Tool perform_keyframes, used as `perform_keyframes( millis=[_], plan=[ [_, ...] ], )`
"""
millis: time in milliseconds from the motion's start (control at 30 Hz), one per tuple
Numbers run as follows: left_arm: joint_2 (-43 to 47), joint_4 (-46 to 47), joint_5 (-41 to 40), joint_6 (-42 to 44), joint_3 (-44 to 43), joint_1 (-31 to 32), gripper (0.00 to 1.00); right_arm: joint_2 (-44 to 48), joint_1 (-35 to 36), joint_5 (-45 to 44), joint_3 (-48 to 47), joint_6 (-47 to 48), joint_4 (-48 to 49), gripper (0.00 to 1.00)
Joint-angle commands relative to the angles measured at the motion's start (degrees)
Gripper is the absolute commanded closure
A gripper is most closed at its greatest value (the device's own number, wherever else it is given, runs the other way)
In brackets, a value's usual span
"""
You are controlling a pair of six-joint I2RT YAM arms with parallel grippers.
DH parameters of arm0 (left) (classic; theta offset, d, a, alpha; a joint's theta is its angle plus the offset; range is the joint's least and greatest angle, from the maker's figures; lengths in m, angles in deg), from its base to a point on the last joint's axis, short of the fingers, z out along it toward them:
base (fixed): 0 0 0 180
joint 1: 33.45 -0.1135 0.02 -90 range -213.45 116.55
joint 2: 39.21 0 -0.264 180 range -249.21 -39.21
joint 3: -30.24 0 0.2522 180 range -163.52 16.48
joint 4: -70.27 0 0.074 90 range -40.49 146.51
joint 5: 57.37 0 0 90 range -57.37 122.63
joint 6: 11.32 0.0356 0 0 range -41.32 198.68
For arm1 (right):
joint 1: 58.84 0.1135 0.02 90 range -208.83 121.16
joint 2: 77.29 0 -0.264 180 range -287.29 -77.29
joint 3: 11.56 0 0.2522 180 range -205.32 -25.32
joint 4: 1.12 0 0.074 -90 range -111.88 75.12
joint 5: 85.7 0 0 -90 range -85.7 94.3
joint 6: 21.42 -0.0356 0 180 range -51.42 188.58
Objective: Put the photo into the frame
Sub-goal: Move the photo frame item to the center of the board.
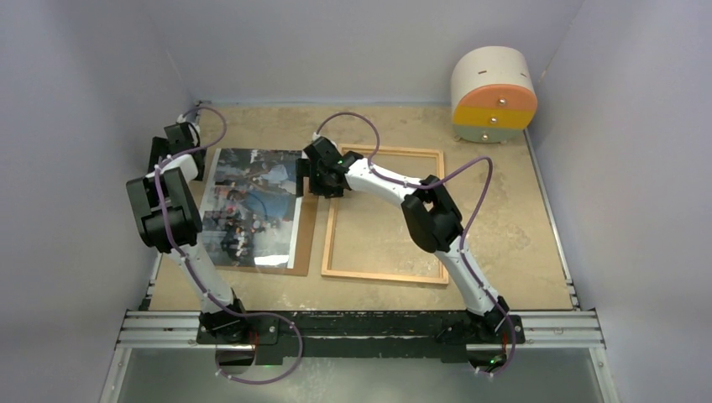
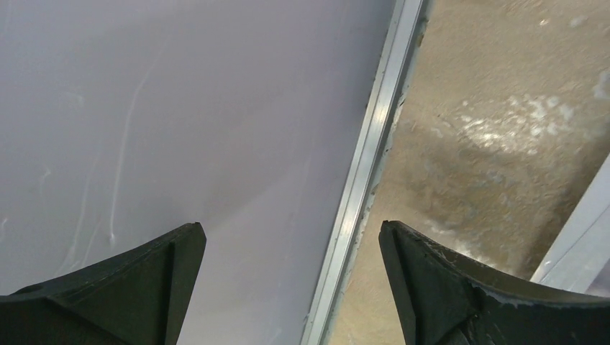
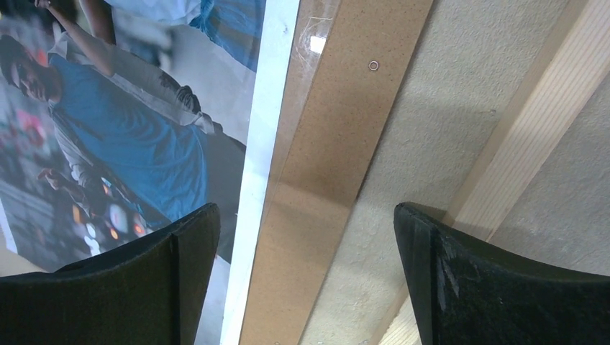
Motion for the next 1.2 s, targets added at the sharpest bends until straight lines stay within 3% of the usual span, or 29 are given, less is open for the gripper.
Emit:
perform_keyframes(
  millis=[0,233,367,433,500,667,800,900,1167],
  plan=[
    [-1.70,3.77,0.08,-2.07,1.00,2.45,0.01,-1.09,-0.67,-1.62,1.19,-0.65,-4.81,0.06],
    [-3.64,-1.80,3.14,-3.95,1.14,4.01,0.01,-1.79,-1.25,-5.29,0.02,-3.82,-5.07,0.01],
    [-4.36,-4.46,6.20,-4.33,0.70,4.01,0.01,-1.65,-5.85,4.12,4.50,-8.82,-1.87,0.01],
    [-4.14,-6.26,8.54,-4.70,0.53,4.06,0.01,-0.24,-8.17,10.52,10.41,-11.03,4.76,0.01],
    [-3.18,-8.20,11.95,-5.33,0.45,4.19,0.01,2.31,-8.54,7.21,14.67,-10.18,10.22,0.01],
    [0.31,-13.52,20.99,-5.86,0.75,5.03,0.00,-1.01,-4.80,-4.66,2.64,-4.86,-2.59,0.01],
    [3.01,-16.87,26.16,-6.01,-0.36,5.07,0.00,-0.06,-4.36,-4.95,5.56,-3.75,0.78,0.01],
    [4.15,-17.08,24.22,-5.82,-2.22,4.67,0.00,0.90,-4.12,-4.08,8.56,-4.17,3.41,0.01],
    [3.49,-10.37,11.64,-3.79,-6.88,2.03,0.00,-1.20,-2.98,-2.68,4.83,-5.09,-1.49,0.05]
  ],
)
